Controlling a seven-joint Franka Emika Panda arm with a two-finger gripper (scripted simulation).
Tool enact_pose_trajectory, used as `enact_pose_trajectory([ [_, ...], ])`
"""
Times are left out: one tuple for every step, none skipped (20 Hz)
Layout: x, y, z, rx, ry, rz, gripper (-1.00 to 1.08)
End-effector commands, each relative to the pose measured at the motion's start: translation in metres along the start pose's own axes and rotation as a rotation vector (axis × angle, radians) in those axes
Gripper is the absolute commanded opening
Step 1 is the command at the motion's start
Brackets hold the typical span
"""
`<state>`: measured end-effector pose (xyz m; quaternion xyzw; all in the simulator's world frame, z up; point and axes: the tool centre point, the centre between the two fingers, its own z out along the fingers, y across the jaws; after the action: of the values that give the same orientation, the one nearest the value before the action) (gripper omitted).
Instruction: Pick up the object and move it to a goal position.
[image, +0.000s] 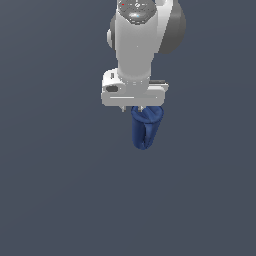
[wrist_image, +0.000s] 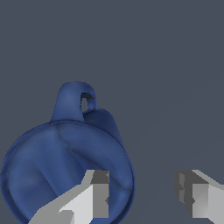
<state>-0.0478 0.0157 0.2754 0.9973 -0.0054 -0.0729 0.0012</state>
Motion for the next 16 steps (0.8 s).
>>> enact_pose_trajectory([
  [0.008, -0.003, 0.000, 0.003, -0.023, 0.017, 0.28],
  [0.012, -0.005, 0.000, 0.004, -0.033, 0.025, 0.28],
  [0.016, -0.006, 0.000, 0.005, -0.044, 0.033, 0.28],
  [0.019, -0.008, 0.001, 0.006, -0.055, 0.041, 0.28],
  [0.023, -0.009, 0.001, 0.007, -0.065, 0.049, 0.28],
  [0.026, -0.011, 0.001, 0.008, -0.076, 0.056, 0.28],
  [0.030, -0.013, 0.002, 0.008, -0.087, 0.064, 0.28],
  [0.033, -0.014, 0.003, 0.009, -0.098, 0.072, 0.28],
  [0.037, -0.016, 0.003, 0.009, -0.109, 0.080, 0.28],
  [0.040, -0.018, 0.004, 0.010, -0.120, 0.088, 0.28],
  [0.043, -0.019, 0.005, 0.010, -0.130, 0.095, 0.28],
  [0.046, -0.021, 0.006, 0.010, -0.141, 0.103, 0.28],
  [0.049, -0.023, 0.006, 0.010, -0.152, 0.111, 0.28],
  [0.052, -0.024, 0.007, 0.010, -0.163, 0.118, 0.28],
  [0.054, -0.026, 0.008, 0.010, -0.174, 0.126, 0.28],
  [0.057, -0.028, 0.010, 0.010, -0.185, 0.133, 0.28],
])
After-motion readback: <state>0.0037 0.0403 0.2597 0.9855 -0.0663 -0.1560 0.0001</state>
